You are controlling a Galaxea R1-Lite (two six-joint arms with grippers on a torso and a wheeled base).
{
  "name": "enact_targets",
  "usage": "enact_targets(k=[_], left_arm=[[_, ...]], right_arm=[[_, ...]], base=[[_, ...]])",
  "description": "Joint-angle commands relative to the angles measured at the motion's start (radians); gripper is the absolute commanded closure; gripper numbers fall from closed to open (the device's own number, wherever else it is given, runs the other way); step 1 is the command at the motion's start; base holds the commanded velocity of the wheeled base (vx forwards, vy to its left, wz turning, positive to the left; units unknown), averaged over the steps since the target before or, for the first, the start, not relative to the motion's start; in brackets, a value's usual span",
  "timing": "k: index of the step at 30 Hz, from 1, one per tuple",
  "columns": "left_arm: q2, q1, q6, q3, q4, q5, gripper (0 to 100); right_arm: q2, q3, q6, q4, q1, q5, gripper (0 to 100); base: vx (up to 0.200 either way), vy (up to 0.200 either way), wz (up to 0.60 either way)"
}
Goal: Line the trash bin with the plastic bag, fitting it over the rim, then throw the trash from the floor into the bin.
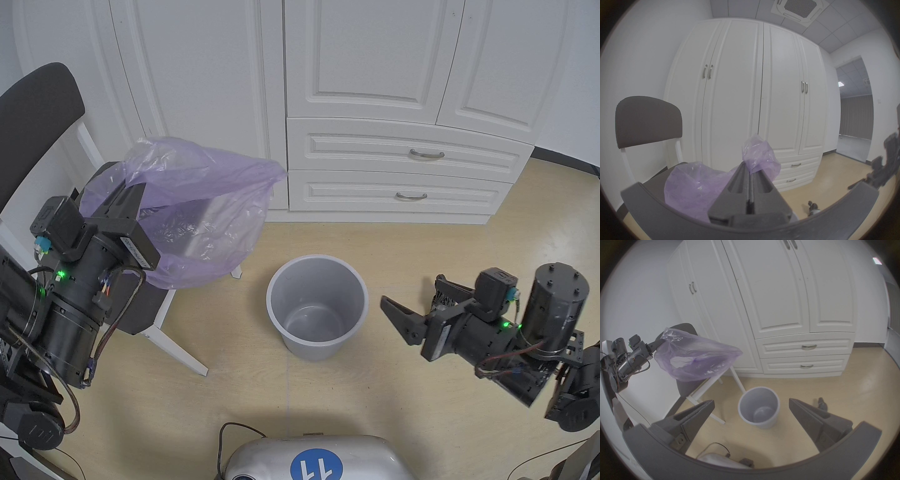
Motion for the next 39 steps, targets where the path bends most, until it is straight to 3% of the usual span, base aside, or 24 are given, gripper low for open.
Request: enact_targets(k=[1, 5, 11, 18, 29, 36, 37, 38, 39], left_arm=[[-0.067, -0.063, 0.001, 0.004, 0.0, -0.003, 100], [-0.065, -0.066, 0.0, 0.02, 0.0, -0.065, 100], [-0.082, -0.066, 0.001, 0.027, -0.002, -0.077, 100], [-0.131, -0.063, 0.0, 0.014, 0.0, -0.08, 100], [-0.159, -0.06, 0.001, 0.015, 0.0, -0.106, 100], [-0.157, -0.058, 0.0, 0.017, 0.0, -0.108, 100], [-0.165, -0.057, 0.0, 0.014, 0.0, -0.108, 100], [-0.165, -0.057, 0.0, 0.014, 0.0, -0.108, 100], [-0.176, -0.057, -0.002, 0.017, 0.0, -0.109, 100]], right_arm=[[0.222, -0.075, 0.075, -0.104, 0.019, 0.043, 0], [0.36, -0.111, 0.089, -0.213, 0.028, 0.031, 0], [0.467, -0.146, 0.087, -0.437, 0.051, 0.003, 0], [0.503, -0.199, 0.055, -0.44, 0.048, -0.072, 0], [0.496, -0.213, 0.037, -0.377, 0.001, -0.1, 0], [0.414, -0.209, 0.09, -0.357, -0.022, -0.063, 0], [0.403, -0.215, 0.143, -0.317, -0.059, -0.002, 0], [0.403, -0.215, 0.143, -0.317, -0.059, -0.002, 0], [0.38, -0.227, 0.227, -0.253, -0.073, 0.047, 0]], base=[[0.0, 0.0, 0.0], [0.0, 0.0, 0.0], [0.0, 0.0, 0.0], [0.0, 0.0, 0.0], [0.0, 0.0, 0.0], [0.0, 0.0, 0.0], [0.0, 0.0, 0.0], [0.0, 0.0, 0.0], [0.0, 0.0, 0.0]])
